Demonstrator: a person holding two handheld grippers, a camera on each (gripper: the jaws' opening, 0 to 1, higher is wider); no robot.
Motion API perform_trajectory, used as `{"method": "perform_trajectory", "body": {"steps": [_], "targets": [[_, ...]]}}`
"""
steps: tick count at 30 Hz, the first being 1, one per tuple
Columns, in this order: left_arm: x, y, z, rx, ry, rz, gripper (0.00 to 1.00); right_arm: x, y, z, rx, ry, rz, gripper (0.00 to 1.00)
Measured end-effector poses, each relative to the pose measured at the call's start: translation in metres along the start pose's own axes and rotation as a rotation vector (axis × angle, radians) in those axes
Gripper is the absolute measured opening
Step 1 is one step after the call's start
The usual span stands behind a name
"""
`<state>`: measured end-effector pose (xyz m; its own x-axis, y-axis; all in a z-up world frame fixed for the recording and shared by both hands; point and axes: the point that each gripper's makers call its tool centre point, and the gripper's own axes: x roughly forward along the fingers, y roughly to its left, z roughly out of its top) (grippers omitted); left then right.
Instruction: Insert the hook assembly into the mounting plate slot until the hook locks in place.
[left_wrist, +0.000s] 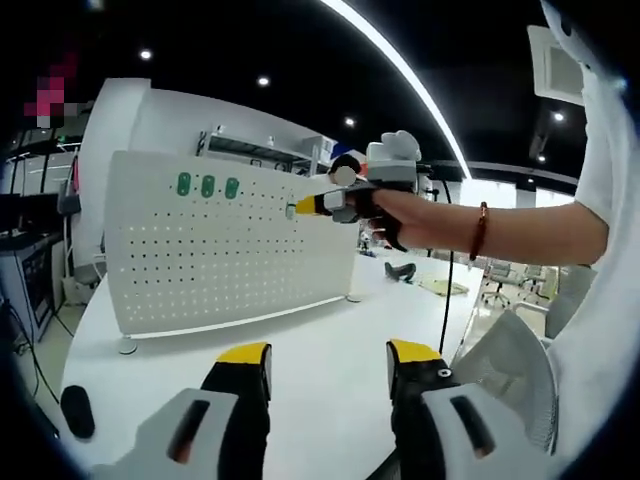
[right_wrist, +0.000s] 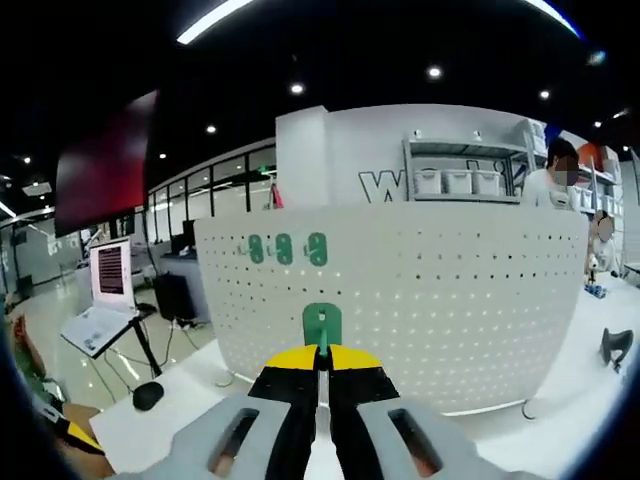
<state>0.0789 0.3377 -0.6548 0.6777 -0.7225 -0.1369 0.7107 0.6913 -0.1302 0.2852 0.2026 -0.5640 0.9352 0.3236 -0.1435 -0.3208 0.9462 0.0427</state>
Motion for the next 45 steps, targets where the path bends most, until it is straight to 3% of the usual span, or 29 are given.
{"method": "perform_trajectory", "body": {"steps": [28,45], "targets": [[0.014,-0.003,-0.004,-0.014,-0.010,-0.070,0.55,0.036,-0.013,0.027,0.032,-0.044,-0.094,0.01],[0.009,0.013,-0.002,0.007,0.001,-0.047,0.58,0.063,-0.017,0.047,0.019,-0.075,-0.139,0.01]]}}
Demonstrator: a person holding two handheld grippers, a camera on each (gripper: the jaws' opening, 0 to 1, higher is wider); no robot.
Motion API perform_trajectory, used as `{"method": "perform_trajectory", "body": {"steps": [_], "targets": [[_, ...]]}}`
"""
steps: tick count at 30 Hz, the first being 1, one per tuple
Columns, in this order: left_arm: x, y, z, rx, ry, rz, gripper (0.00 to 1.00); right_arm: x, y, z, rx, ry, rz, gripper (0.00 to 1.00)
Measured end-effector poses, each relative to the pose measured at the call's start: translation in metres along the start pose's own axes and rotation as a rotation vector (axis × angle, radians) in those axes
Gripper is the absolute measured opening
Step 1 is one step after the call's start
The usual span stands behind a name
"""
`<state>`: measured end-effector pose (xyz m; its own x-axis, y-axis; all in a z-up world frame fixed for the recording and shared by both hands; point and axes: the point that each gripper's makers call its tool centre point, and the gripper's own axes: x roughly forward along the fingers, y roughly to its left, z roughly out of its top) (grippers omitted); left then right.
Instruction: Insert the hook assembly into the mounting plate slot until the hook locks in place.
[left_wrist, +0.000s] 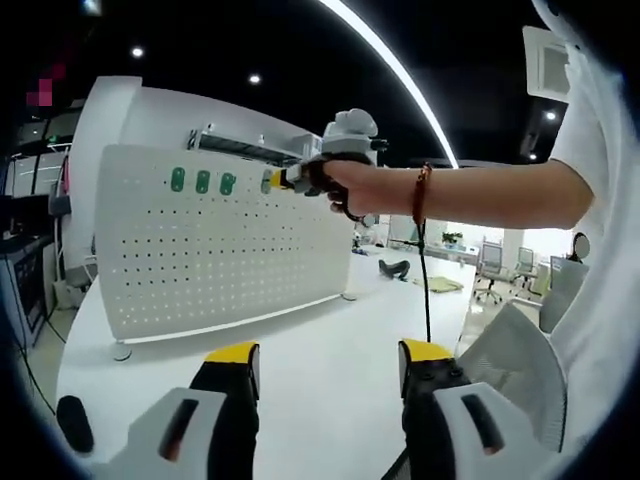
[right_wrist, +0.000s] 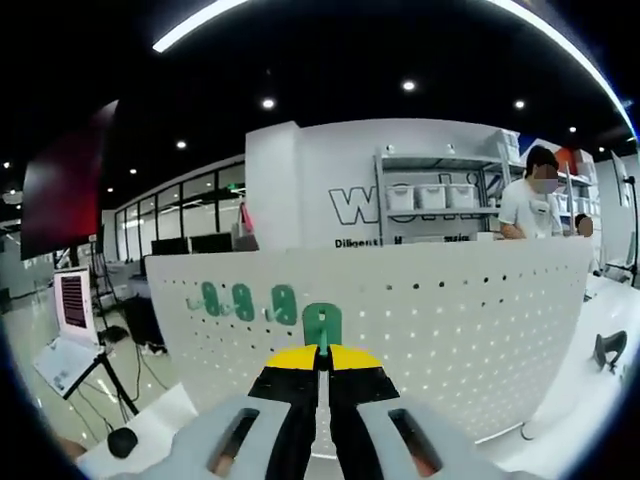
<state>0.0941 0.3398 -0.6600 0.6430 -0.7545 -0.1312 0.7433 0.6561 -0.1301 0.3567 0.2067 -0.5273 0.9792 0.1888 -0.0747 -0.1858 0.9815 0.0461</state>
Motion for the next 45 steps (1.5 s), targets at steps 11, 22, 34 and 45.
{"method": "perform_trajectory", "body": {"steps": [11,22,34,45], "targets": [[-0.002,0.006,-0.002,-0.012,0.000,0.016,0.58,0.018,-0.003,0.005,0.003,-0.002,-0.017,0.01],[-0.009,0.015,-0.006,-0.028,0.006,0.045,0.59,0.041,-0.012,0.009,0.021,-0.004,-0.041,0.01],[-0.010,0.024,-0.007,-0.033,0.013,0.061,0.60,0.055,-0.010,0.004,0.004,0.012,-0.041,0.01],[-0.011,0.027,-0.010,-0.045,0.016,0.071,0.60,0.062,-0.011,0.000,-0.018,0.033,-0.052,0.01]]}}
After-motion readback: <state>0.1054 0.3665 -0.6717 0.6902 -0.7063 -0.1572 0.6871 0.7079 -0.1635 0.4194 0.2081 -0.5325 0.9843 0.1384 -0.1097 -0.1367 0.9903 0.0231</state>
